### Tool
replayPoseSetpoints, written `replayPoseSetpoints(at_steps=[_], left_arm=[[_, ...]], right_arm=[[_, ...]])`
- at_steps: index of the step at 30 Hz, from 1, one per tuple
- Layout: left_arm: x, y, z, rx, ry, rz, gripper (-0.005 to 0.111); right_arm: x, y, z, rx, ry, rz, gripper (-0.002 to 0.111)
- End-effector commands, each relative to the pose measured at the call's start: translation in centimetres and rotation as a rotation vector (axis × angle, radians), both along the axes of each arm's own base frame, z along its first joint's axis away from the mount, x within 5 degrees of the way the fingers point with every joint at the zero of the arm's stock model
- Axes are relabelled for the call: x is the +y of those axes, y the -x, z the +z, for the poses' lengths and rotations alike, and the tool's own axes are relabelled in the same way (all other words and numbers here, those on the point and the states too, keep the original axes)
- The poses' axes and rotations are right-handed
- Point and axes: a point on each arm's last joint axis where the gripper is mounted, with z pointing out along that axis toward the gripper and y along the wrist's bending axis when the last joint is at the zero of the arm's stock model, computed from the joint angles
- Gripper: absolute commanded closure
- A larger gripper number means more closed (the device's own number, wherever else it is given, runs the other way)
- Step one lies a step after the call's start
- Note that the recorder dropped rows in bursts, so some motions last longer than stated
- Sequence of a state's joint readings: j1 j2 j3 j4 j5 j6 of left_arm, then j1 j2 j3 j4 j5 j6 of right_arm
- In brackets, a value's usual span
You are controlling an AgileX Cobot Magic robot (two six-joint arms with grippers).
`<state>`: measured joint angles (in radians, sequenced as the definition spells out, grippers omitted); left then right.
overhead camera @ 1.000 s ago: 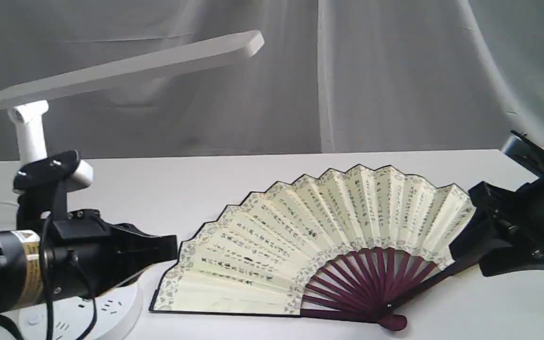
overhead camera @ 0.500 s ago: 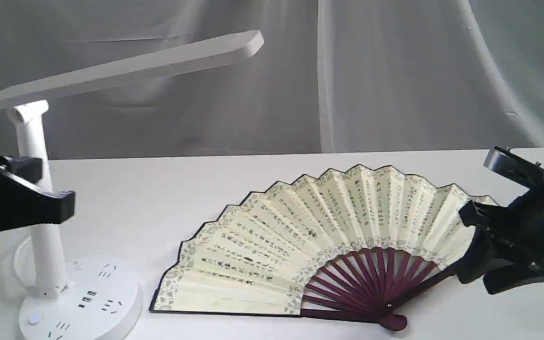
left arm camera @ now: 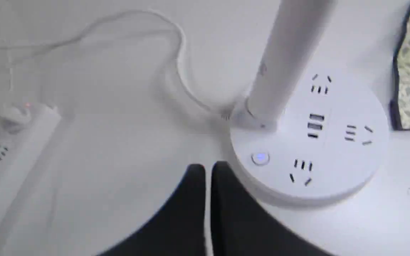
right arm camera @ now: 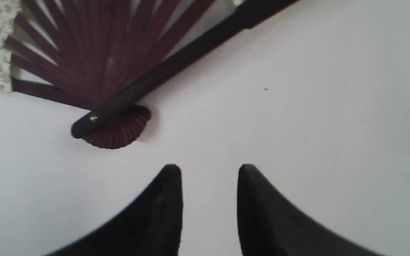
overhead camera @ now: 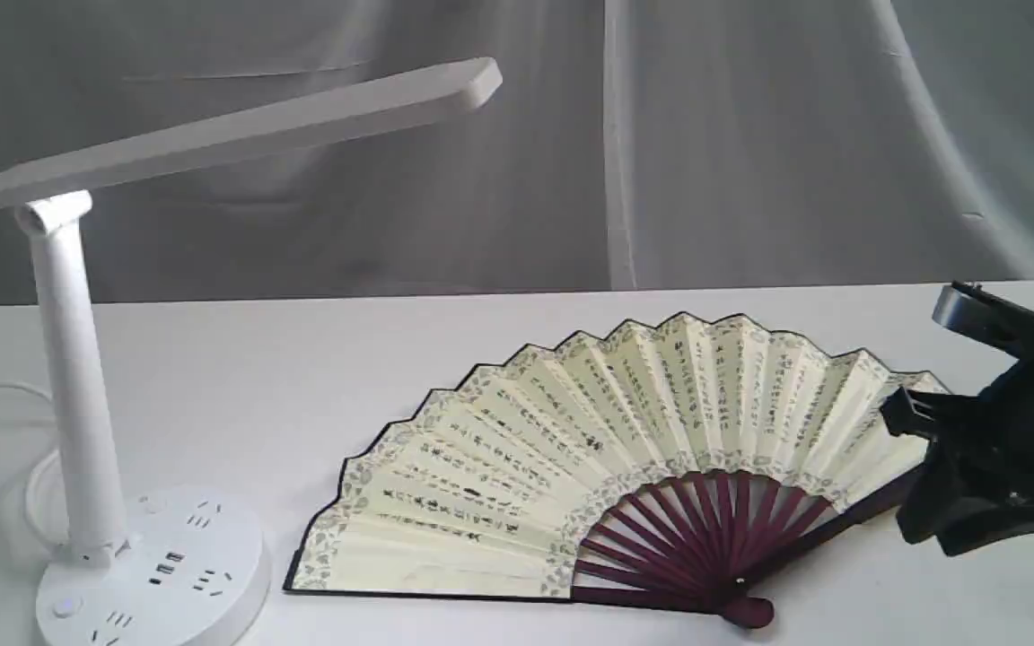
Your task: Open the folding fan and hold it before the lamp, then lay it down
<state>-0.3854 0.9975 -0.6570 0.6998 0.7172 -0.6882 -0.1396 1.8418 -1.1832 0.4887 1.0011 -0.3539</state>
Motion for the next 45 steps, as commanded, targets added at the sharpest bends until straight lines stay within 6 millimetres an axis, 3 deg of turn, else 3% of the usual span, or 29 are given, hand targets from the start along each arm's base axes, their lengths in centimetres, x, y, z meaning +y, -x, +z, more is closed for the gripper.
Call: replayPoseSetpoints(at_steps=[1,6,11,20,28,45], left_arm=[[1.0,0.3,-0.5,0.075,0.039,0.032,0.107],[2.9,0.2,-0.7,0.103,0.119,0.114,0.107],[3.0,0.2,-1.0,0.134,0.249,0.069,0.107],[3.7,0.3,-1.1,0.157,0.223,0.061,0.107],[3.6,0.3,-1.1,0.156,0.228,0.066,0.107],[3.6,0.6,-0.5,0.114,0.223,0.053,0.107]], right_arm=[[-0.6,0.3,1.4,-0.048,0.090,-0.019,0.085],[-1.2,0.9,3.5,-0.112,0.171,-0.025,0.088],[-1.4,1.7,5.5,-0.162,0.219,-0.023,0.089],[-2.1,4.2,8.9,-0.251,0.354,-0.021,0.090],[-1.9,8.7,8.9,-0.361,0.406,-0.044,0.099],[-0.7,18.1,12.6,-0.670,0.506,-0.003,0.101]])
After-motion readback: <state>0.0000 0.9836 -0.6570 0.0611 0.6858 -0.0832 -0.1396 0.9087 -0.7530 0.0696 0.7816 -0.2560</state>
